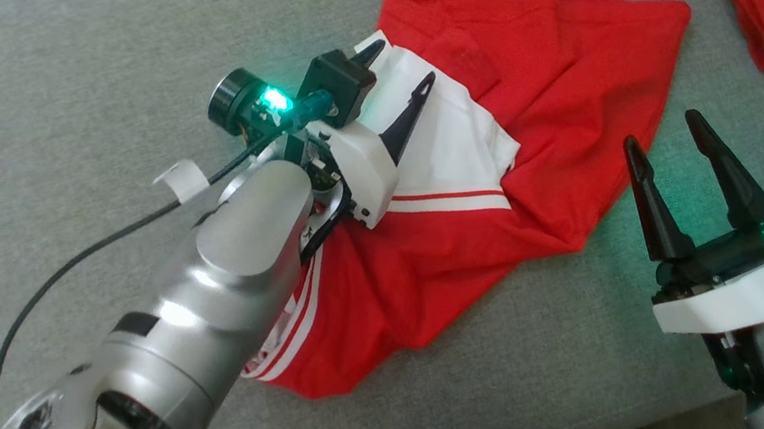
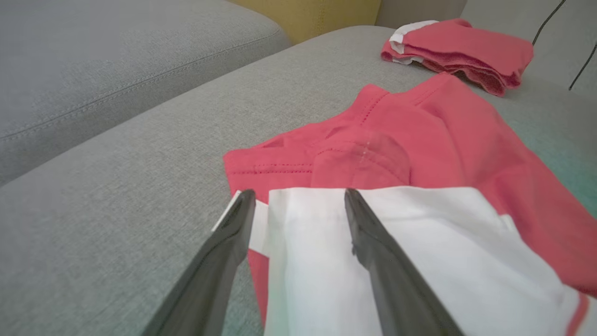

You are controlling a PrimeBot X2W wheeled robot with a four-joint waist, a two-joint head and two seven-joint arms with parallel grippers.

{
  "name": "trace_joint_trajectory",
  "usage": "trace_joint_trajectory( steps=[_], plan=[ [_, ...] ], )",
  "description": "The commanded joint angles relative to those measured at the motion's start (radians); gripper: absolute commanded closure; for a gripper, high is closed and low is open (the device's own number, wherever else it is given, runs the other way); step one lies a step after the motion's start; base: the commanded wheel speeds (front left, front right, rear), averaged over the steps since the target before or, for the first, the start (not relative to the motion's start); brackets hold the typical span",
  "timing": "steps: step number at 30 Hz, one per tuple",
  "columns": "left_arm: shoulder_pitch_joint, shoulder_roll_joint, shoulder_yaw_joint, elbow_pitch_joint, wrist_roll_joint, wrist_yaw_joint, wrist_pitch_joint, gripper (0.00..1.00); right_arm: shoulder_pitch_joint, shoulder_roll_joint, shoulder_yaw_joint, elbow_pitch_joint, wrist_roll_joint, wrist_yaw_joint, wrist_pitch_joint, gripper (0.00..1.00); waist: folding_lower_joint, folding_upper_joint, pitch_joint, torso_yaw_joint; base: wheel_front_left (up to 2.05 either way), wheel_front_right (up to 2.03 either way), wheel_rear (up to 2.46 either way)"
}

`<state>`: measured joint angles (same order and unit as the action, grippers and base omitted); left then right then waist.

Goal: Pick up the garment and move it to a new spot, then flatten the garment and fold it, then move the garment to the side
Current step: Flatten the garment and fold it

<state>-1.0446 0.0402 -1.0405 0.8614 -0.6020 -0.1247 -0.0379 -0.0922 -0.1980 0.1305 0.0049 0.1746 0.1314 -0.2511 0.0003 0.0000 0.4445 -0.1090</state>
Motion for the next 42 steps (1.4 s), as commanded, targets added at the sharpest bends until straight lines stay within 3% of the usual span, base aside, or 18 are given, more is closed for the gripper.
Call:
trace_joint_trajectory(
  steps=[1, 15, 17, 18, 21, 29, 35, 42],
  plan=[
    [-0.053, 0.010, 0.001, -0.014, -0.019, -0.004, -0.012, 0.00, -0.011, -0.011, 0.019, -0.032, -0.002, -0.001, -0.011, 0.00, -0.0003, 0.0000, 0.010, -0.010, 0.00, 0.00, 0.00],
    [-0.099, 0.010, -0.119, 0.070, -0.141, -0.006, 0.001, 0.00, -0.034, -0.003, 0.045, -0.020, 0.002, -0.001, -0.011, 0.00, -0.0003, 0.0000, 0.011, -0.041, 0.00, 0.00, 0.00],
    [-0.101, 0.010, -0.133, 0.076, -0.158, -0.006, 0.002, 0.51, -0.035, -0.003, 0.046, -0.019, 0.003, -0.001, -0.011, 0.00, -0.0003, 0.0000, 0.009, -0.045, 0.00, 0.00, 0.00],
    [-0.103, 0.010, -0.140, 0.078, -0.165, -0.006, 0.000, 0.60, -0.035, -0.002, 0.047, -0.019, 0.003, -0.001, -0.011, 0.00, -0.0003, 0.0000, 0.007, -0.046, 0.00, 0.00, 0.00],
    [-0.105, 0.010, -0.159, 0.082, -0.183, -0.006, -0.014, 1.00, -0.032, -0.002, 0.043, -0.018, 0.003, -0.001, -0.011, 0.00, -0.0003, 0.0000, -0.001, -0.046, 0.00, 0.00, 0.00],
    [-0.090, 0.010, -0.194, 0.068, -0.212, -0.003, -0.085, 1.00, -0.007, -0.007, 0.030, -0.009, -0.003, -0.001, -0.011, 0.00, -0.0003, 0.0000, -0.068, -0.007, 0.00, 0.00, 0.00],
    [-0.064, 0.010, -0.205, 0.027, -0.210, 0.011, -0.177, 1.00, 0.020, -0.021, 0.002, 0.003, -0.004, -0.001, -0.011, 0.00, -0.0003, 0.0000, -0.153, 0.072, 0.00, 0.00, 0.00],
    [0.007, 0.025, -0.192, -0.040, -0.226, 0.004, -0.214, 1.00, 0.066, -0.032, -0.028, 0.028, 0.010, -0.001, -0.011, 0.00, -0.0003, 0.0000, -0.246, 0.181, 0.00, 0.00, 0.00]
  ],
)
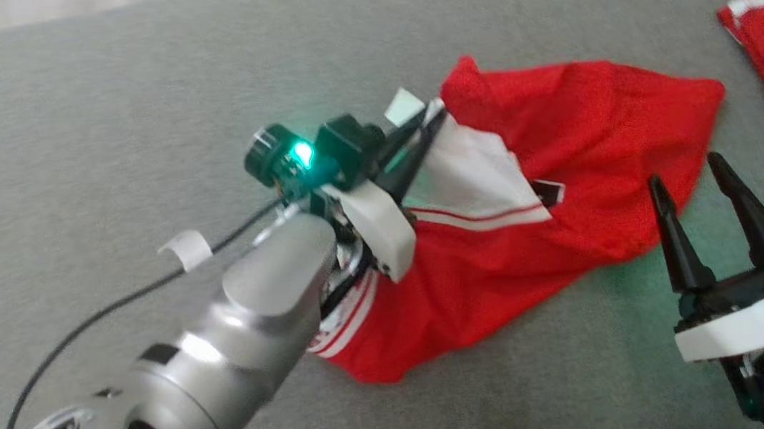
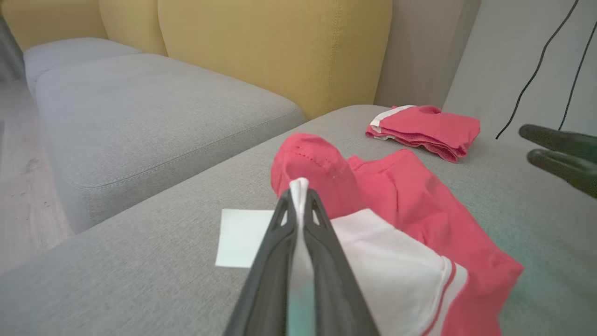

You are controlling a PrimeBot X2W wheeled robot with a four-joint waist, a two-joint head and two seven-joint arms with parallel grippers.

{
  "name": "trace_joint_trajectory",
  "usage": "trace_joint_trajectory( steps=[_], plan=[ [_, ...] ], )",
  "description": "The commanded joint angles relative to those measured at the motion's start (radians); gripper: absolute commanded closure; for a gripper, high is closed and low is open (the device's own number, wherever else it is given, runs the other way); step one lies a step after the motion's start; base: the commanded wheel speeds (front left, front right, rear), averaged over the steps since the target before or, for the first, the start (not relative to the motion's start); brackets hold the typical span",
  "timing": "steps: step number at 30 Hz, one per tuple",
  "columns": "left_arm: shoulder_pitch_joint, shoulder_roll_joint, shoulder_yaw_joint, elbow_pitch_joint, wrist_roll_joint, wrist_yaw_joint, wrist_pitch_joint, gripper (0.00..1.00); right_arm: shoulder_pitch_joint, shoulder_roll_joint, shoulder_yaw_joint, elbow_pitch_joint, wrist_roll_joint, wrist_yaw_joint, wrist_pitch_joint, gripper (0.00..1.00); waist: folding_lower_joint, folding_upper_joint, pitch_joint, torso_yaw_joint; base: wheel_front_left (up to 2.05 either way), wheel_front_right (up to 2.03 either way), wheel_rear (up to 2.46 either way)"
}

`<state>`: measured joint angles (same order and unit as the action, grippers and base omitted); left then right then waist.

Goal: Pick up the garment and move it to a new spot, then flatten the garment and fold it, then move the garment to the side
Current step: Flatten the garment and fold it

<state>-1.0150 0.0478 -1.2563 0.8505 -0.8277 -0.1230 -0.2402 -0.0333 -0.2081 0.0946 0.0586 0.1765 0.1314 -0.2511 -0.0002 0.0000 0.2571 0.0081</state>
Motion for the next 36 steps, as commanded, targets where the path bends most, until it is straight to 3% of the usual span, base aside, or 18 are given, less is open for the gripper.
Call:
trace_joint_trajectory(
  steps=[1, 9, 10, 22, 30, 36],
  plan=[
    [-0.011, 0.021, 0.019, -0.044, 0.009, 0.002, -0.013, 1.00, 0.012, -0.021, 0.004, -0.024, 0.009, -0.001, -0.011, 0.00, 0.0002, 0.0000, -0.067, 0.076, 0.00, 0.00, 0.00],
    [0.151, 0.020, -0.018, -0.206, 0.136, -0.005, -0.020, 1.00, 0.019, -0.016, 0.023, -0.018, 0.009, -0.001, -0.011, 0.00, 0.0002, 0.0000, -0.087, 0.108, 0.00, 0.00, 0.00],
    [0.197, 0.019, -0.021, -0.217, 0.174, -0.006, -0.020, 0.00, 0.020, -0.014, 0.029, -0.018, 0.009, -0.001, -0.011, 0.00, 0.0002, 0.0000, -0.088, 0.106, 0.00, 0.00, 0.00],
    [0.275, 0.042, -0.024, -0.249, 0.352, 0.012, 0.058, 0.00, 0.040, -0.009, 0.039, -0.012, 0.017, -0.001, -0.011, 0.00, 0.0002, 0.0000, -0.108, 0.075, 0.00, 0.00, 0.00],
    [0.285, 0.140, -0.024, -0.305, 0.463, 0.077, 0.086, 0.00, 0.046, -0.001, 0.040, -0.008, 0.023, -0.001, -0.011, 0.00, 0.0002, 0.0000, -0.117, 0.056, 0.00, 0.00, 0.00],
    [0.290, 0.206, -0.021, -0.363, 0.481, 0.120, 0.103, 0.00, 0.051, 0.014, 0.036, -0.006, 0.034, -0.001, -0.011, 0.00, 0.0002, 0.0000, -0.122, 0.055, 0.00, 0.00, 0.00]
  ],
)
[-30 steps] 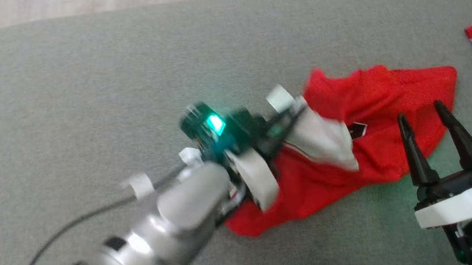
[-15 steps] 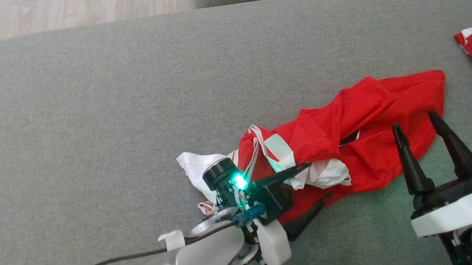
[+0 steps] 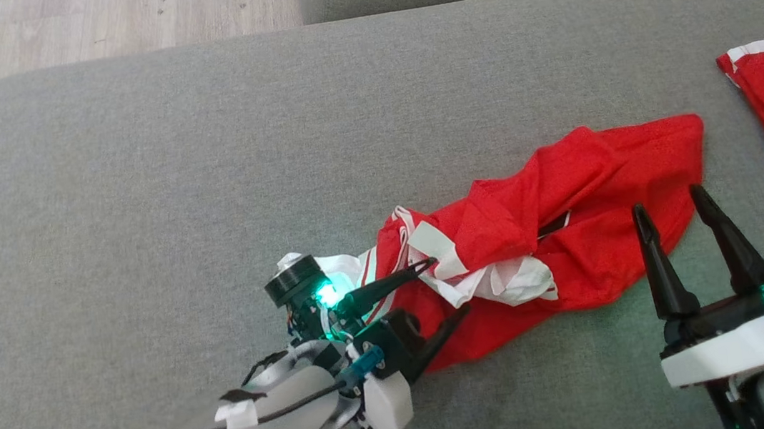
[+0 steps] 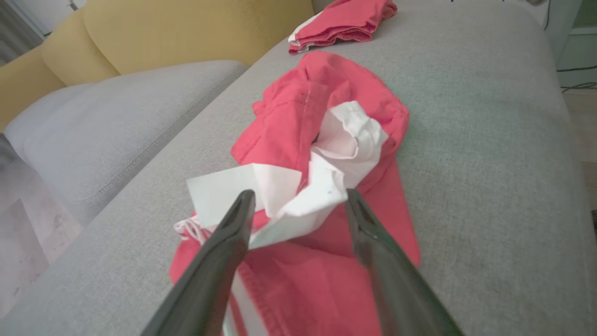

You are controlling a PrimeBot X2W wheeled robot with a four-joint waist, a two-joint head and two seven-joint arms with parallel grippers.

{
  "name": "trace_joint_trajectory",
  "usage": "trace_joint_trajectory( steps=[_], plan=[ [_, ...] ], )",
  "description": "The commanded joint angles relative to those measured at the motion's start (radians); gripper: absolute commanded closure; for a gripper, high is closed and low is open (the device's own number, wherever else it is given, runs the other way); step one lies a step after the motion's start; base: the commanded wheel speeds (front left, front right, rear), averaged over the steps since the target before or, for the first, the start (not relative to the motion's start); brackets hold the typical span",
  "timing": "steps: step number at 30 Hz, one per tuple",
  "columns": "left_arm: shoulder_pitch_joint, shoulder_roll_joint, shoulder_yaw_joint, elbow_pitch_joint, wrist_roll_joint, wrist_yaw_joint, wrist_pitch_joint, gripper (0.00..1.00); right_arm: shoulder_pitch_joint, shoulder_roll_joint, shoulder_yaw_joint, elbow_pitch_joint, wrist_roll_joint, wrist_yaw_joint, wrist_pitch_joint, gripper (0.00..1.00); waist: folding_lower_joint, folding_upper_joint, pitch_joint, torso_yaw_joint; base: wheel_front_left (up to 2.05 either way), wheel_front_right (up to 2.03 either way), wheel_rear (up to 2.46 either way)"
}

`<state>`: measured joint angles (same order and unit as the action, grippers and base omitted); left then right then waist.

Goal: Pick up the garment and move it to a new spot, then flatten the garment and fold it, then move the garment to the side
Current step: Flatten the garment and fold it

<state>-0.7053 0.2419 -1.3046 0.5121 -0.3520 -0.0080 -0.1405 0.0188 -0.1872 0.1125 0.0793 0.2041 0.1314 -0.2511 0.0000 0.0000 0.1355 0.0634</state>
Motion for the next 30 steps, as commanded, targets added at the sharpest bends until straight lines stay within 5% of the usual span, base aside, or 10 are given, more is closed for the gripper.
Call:
trace_joint_trajectory(
  steps=[1, 11, 12, 13, 14, 15, 24, 30],
  plan=[
    [-0.019, 0.017, 0.027, -0.034, 0.006, 0.009, 0.006, 0.00, -0.001, -0.006, 0.019, -0.026, 0.007, -0.001, -0.011, 0.00, 0.0000, 0.0000, 0.000, -0.001, 0.00, 0.00, 0.00],
    [-0.008, 0.037, 0.026, -0.108, 0.023, 0.025, 0.024, 0.00, -0.004, -0.013, 0.023, -0.022, 0.013, -0.001, -0.011, 0.00, 0.0000, 0.0000, -0.001, -0.009, 0.00, 0.00, 0.00],
    [-0.006, 0.039, 0.026, -0.112, 0.022, 0.025, 0.027, 0.21, -0.004, -0.014, 0.022, -0.023, 0.013, -0.001, -0.011, 0.00, 0.0000, 0.0000, -0.001, -0.010, 0.00, 0.00, 0.00],
    [-0.003, 0.042, 0.026, -0.113, 0.018, 0.024, 0.034, 0.67, -0.003, -0.014, 0.021, -0.023, 0.013, -0.001, -0.011, 0.00, 0.0000, 0.0000, 0.000, -0.011, 0.00, 0.00, 0.00],
    [-0.001, 0.044, 0.026, -0.116, 0.018, 0.025, 0.039, 0.90, -0.002, -0.014, 0.021, -0.024, 0.013, -0.001, -0.011, 0.00, 0.0000, 0.0000, 0.000, -0.011, 0.00, 0.00, 0.00],
    [0.000, 0.046, 0.026, -0.119, 0.016, 0.026, 0.041, 1.00, -0.002, -0.015, 0.020, -0.024, 0.013, -0.001, -0.011, 0.00, 0.0000, 0.0000, 0.000, -0.012, 0.00, 0.00, 0.00],
    [-0.001, 0.072, 0.048, -0.138, 0.016, 0.073, 0.027, 1.00, 0.005, -0.019, 0.019, -0.022, 0.016, -0.001, -0.011, 0.00, 0.0000, 0.0000, -0.006, -0.005, 0.00, 0.00, 0.00],
    [-0.005, 0.140, 0.107, -0.208, 0.004, 0.138, 0.001, 1.00, -0.005, -0.084, 0.011, 0.050, 0.050, -0.001, -0.011, 0.00, 0.0000, 0.0000, -0.004, 0.026, 0.00, 0.00, 0.00]
  ],
)
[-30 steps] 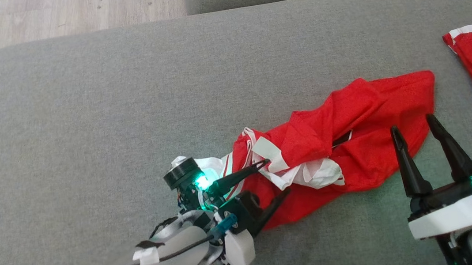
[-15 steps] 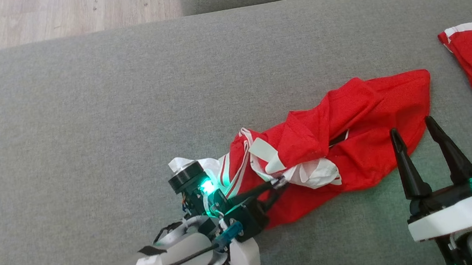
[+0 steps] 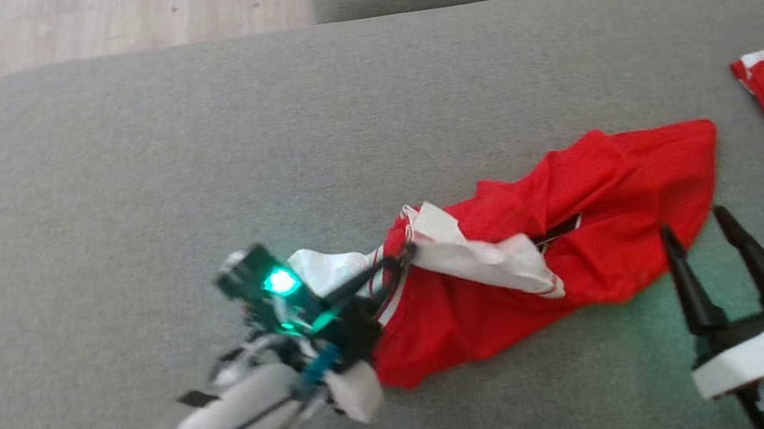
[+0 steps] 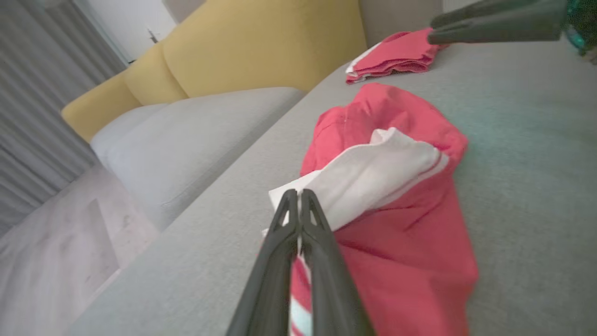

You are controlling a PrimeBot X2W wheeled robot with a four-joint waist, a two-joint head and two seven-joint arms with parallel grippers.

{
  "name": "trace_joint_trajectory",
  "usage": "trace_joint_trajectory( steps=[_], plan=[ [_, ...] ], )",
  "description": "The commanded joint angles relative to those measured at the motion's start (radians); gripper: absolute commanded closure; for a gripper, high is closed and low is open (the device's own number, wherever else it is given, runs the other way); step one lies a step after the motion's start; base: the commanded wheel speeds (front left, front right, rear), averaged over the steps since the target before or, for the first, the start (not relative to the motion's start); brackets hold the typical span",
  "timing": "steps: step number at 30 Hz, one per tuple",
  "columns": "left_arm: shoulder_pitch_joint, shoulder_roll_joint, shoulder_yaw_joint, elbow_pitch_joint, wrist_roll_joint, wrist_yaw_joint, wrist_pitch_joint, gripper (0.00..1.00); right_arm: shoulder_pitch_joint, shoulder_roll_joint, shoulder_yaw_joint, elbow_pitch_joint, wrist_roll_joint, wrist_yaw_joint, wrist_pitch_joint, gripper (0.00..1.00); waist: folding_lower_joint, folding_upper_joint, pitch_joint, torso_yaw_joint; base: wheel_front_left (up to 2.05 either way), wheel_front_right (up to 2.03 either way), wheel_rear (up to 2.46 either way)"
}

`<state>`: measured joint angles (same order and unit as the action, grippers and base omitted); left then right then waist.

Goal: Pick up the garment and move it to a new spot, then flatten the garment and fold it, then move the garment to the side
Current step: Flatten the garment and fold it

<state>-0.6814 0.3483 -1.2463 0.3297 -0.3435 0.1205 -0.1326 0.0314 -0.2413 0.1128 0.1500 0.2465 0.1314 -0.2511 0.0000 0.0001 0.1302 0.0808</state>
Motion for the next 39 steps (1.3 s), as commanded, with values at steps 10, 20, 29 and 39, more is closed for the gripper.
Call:
trace_joint_trajectory(
  steps=[10, 20, 29, 39],
  plan=[
    [-0.043, 0.251, 0.174, -0.180, -0.035, 0.111, 0.024, 1.00, -0.061, -0.182, 0.036, 0.103, 0.094, -0.001, 0.068, 0.00, 0.0000, -0.0001, 0.008, 0.074, 0.00, 0.00, 0.00],
    [-0.027, 0.365, 0.211, -0.267, -0.060, 0.136, 0.058, 1.00, -0.134, -0.243, 0.078, 0.095, 0.241, -0.001, 0.143, 0.00, 0.0000, -0.0001, 0.042, 0.094, 0.00, 0.00, 0.00],
    [-0.063, 0.342, 0.198, -0.293, -0.051, 0.120, 0.074, 1.00, -0.374, -0.392, 0.118, 0.177, 0.460, -0.001, 0.437, 0.00, 0.0000, -0.0001, 0.096, 0.118, 0.00, 0.00, 0.00],
    [-0.116, 0.288, 0.179, -0.271, -0.037, 0.092, 0.068, 1.00, -0.561, -0.434, 0.232, 0.400, 0.432, -0.001, 0.495, 0.00, 0.0000, -0.0001, 0.150, 0.176, 0.00, 0.00, 0.00]
  ],
)
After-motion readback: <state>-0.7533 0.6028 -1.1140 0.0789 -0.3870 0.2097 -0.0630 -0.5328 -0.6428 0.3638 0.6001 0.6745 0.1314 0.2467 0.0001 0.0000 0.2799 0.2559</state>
